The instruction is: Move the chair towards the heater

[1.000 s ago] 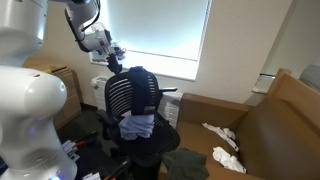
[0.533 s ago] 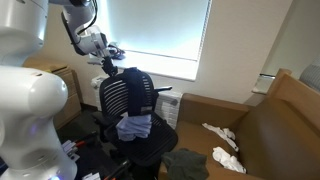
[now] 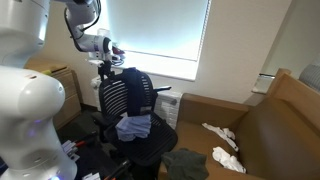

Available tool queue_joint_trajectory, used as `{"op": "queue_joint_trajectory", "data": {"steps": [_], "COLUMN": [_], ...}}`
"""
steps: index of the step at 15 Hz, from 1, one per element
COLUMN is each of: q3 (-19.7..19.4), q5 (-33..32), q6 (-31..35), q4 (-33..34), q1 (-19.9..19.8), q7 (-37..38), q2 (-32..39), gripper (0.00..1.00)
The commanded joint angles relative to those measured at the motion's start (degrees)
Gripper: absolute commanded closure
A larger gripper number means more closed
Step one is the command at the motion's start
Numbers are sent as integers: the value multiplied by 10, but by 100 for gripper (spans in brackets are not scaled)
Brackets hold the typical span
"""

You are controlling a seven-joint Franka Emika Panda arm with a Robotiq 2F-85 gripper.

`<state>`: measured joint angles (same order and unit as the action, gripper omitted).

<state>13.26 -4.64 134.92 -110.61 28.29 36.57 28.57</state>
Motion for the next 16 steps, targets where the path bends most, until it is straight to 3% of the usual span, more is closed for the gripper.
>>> {"op": "queue_joint_trajectory", "data": {"steps": [1,2,3,4,9,14,16], "q3": [-5,-4,-4,0,11,-42,-69], "q5": [13,14,10,10,-9,-170,-237], "q6": [-3,-4,-17,-38,-173,-241,-245], "q4": [-4,-8,-2,9,76,138,157], "q1": [3,2,6,12,57,144,173], "q7": [-7,-7,-6,-9,-12,37,49], "q2": [-6,-11,-7,1,47,103,126], "gripper": [0,0,25,28,60,97,96]}}
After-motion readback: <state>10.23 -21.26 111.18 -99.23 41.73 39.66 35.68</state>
